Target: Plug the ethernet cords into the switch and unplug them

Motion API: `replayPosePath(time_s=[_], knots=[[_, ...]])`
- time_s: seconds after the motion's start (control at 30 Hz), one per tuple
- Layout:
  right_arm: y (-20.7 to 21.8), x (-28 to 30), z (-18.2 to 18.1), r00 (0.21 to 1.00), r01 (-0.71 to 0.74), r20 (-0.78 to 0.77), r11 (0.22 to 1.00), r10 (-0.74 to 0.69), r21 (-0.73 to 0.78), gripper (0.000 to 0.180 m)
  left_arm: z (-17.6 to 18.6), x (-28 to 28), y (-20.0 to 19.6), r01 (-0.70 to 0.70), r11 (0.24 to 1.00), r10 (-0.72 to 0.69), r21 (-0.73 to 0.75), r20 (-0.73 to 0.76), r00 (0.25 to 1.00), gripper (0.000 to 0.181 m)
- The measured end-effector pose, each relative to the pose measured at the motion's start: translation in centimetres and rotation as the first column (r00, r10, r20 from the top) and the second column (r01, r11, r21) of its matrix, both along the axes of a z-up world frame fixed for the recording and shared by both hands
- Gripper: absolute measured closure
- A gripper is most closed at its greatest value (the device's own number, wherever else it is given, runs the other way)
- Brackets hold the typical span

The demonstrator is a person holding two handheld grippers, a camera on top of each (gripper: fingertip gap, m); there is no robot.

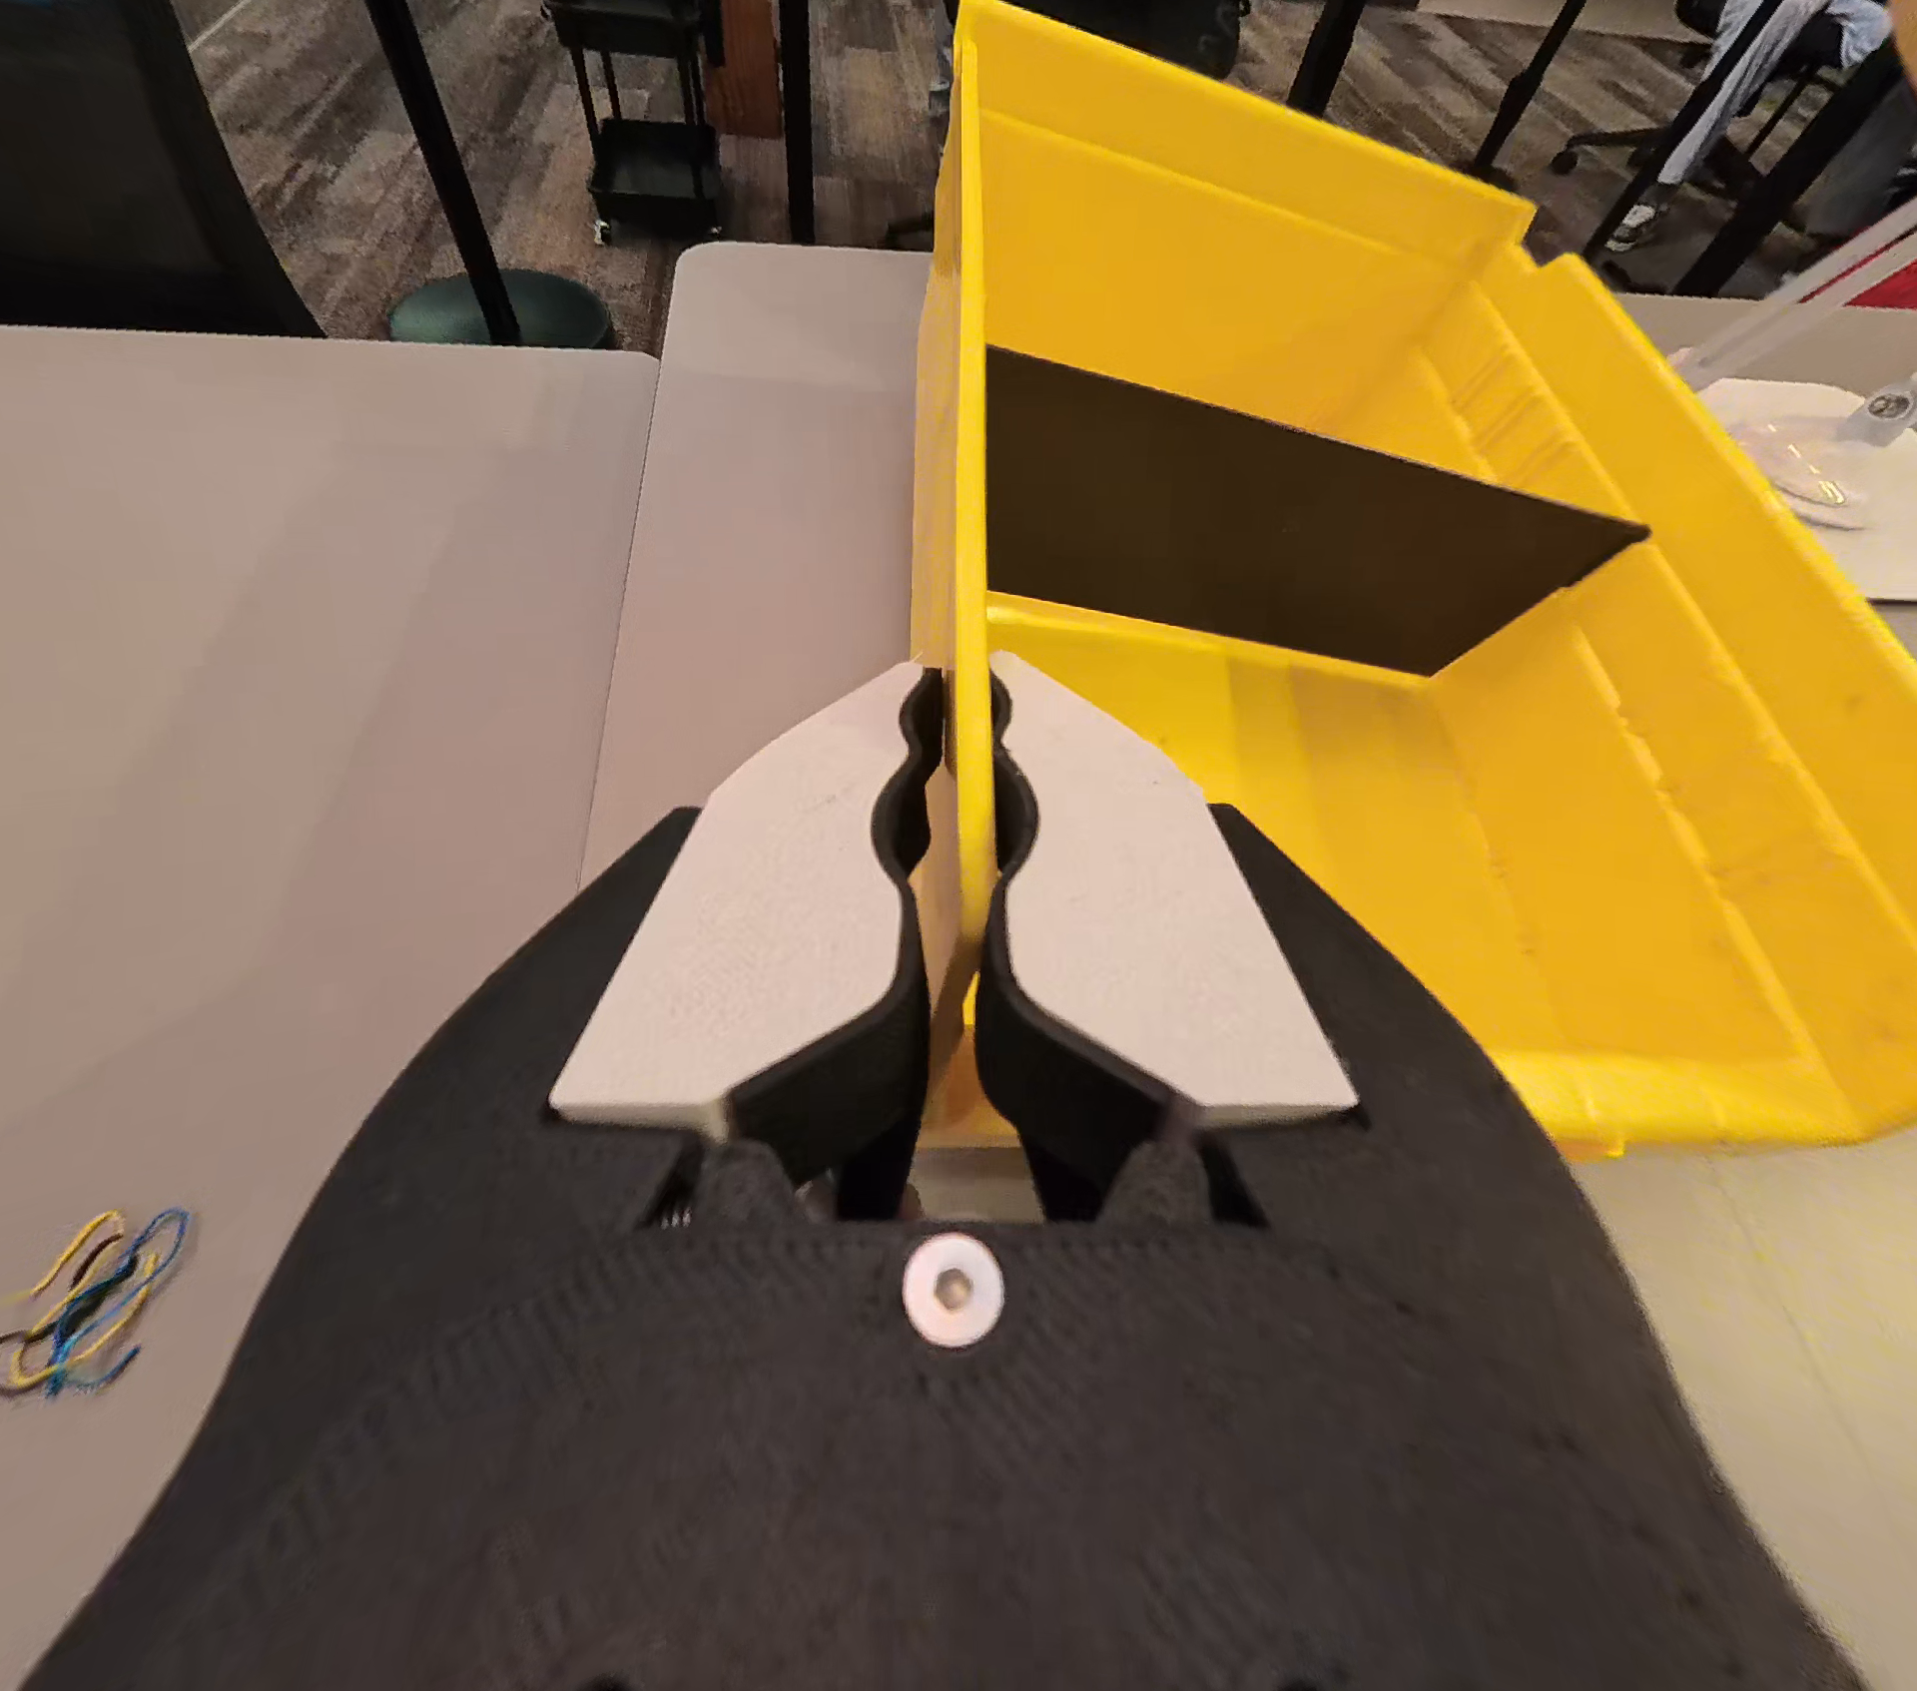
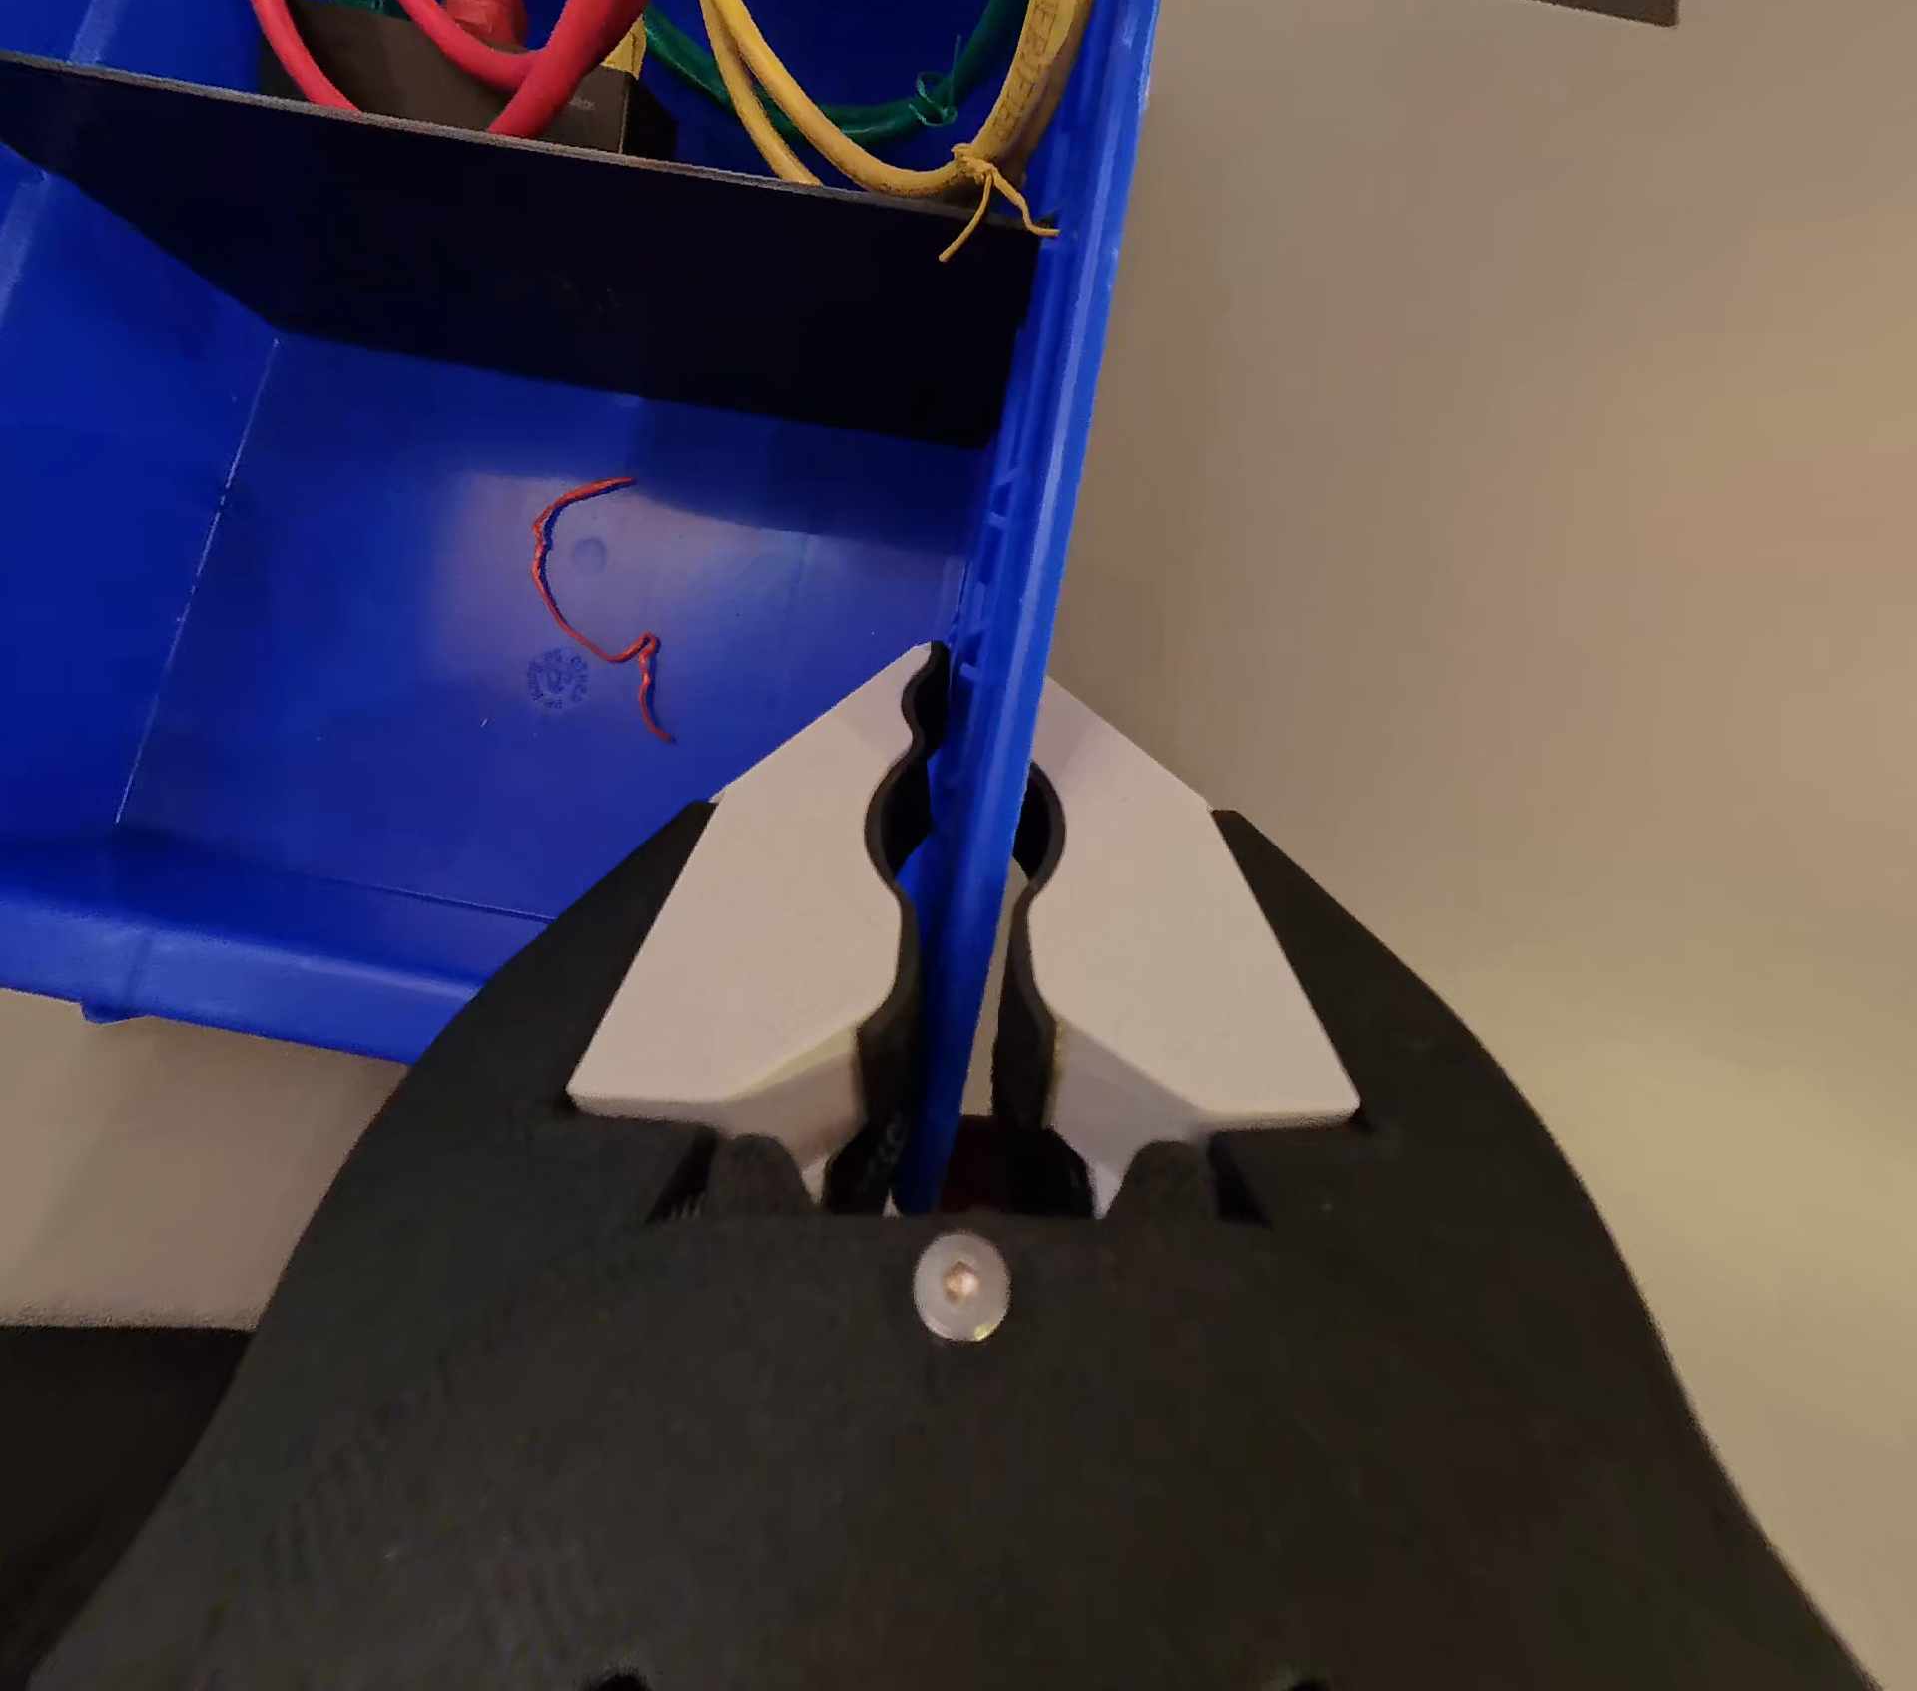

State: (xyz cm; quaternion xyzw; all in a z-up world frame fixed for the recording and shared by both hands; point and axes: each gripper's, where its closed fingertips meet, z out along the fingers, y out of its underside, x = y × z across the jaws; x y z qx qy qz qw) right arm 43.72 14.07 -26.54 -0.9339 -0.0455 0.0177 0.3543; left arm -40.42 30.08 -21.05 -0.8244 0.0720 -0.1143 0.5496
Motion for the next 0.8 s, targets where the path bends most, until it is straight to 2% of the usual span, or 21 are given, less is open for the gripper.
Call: replayPosePath(time_s=[0.23,0.37,0.6,0.8], knots=[[-1.2,-4.6,0.0,0.998,-0.059,-0.001,0.998,0.059,-0.002,0.173,1.0,0.0,-1.4,0.012,0.999,-0.012,0.048,0.000,1.000,0.177],[-1.7,-7.9,0.0,0.995,-0.086,-0.052,0.996,0.086,0.005,0.168,1.6,0.2,-2.4,0.029,0.996,-0.030,0.084,0.013,0.999,0.176],[-2.4,-13.0,0.2,0.984,-0.145,-0.101,0.989,0.143,-0.010,0.156,2.7,-0.4,-4.3,0.013,0.990,-0.023,0.142,0.068,0.997,0.176],[-2.9,-18.1,0.4,0.967,-0.196,-0.166,0.981,0.193,0.003,0.137,5.1,-1.1,-6.4,0.007,0.981,-0.028,0.194,0.110,0.994,0.176]])
